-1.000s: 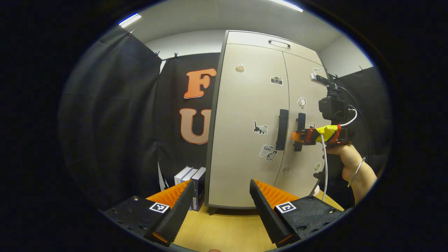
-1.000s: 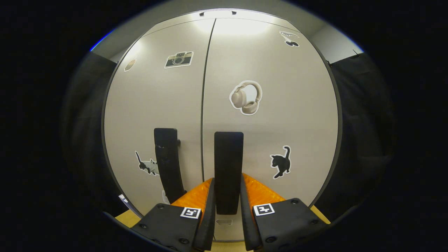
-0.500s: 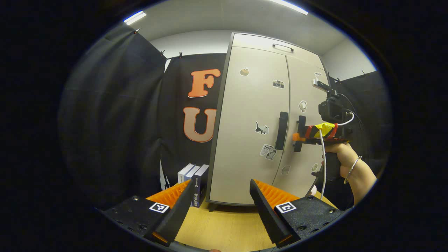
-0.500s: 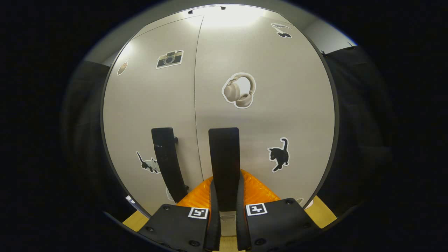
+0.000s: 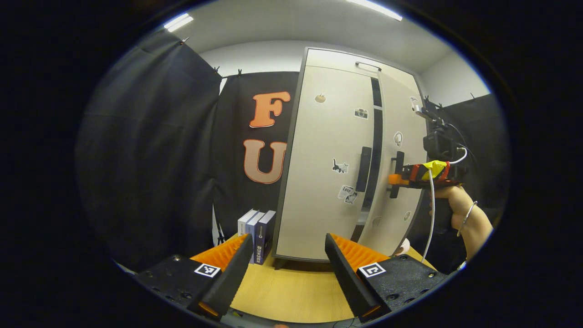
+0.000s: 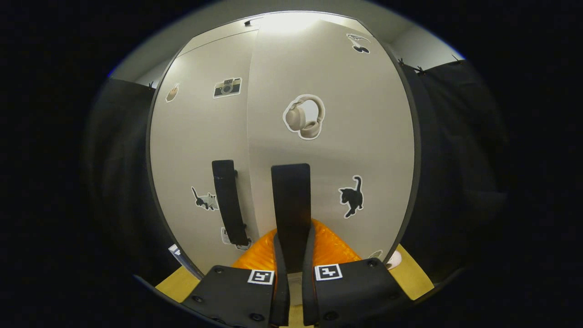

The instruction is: Open the right door of the double-door shoe cabinet with the right hand, and open the left door with the left hand.

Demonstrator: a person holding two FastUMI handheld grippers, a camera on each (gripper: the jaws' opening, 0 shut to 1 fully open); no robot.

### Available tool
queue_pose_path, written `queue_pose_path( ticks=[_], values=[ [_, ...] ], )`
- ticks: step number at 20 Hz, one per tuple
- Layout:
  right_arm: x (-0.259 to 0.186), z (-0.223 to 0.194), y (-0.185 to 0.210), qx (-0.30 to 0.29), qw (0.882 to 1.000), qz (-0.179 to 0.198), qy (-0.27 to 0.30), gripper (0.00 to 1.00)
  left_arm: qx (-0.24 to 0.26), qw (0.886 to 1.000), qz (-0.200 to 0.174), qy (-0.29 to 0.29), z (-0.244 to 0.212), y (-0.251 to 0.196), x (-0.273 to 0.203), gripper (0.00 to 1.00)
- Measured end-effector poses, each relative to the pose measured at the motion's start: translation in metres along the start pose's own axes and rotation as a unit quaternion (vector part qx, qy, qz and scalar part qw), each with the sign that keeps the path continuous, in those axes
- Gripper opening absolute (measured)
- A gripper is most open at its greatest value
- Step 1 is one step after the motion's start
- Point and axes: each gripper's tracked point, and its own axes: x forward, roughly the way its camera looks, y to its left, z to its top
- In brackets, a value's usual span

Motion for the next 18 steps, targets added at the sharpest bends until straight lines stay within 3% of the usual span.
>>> queue_pose_path(
  ticks=[18],
  values=[
    [-0.042,-0.002,-0.037,-0.018,1.000,0.000,-0.010,0.19,0.005,1.000,-0.012,-0.009,0.009,-0.033,-0.049,0.95]
  ],
)
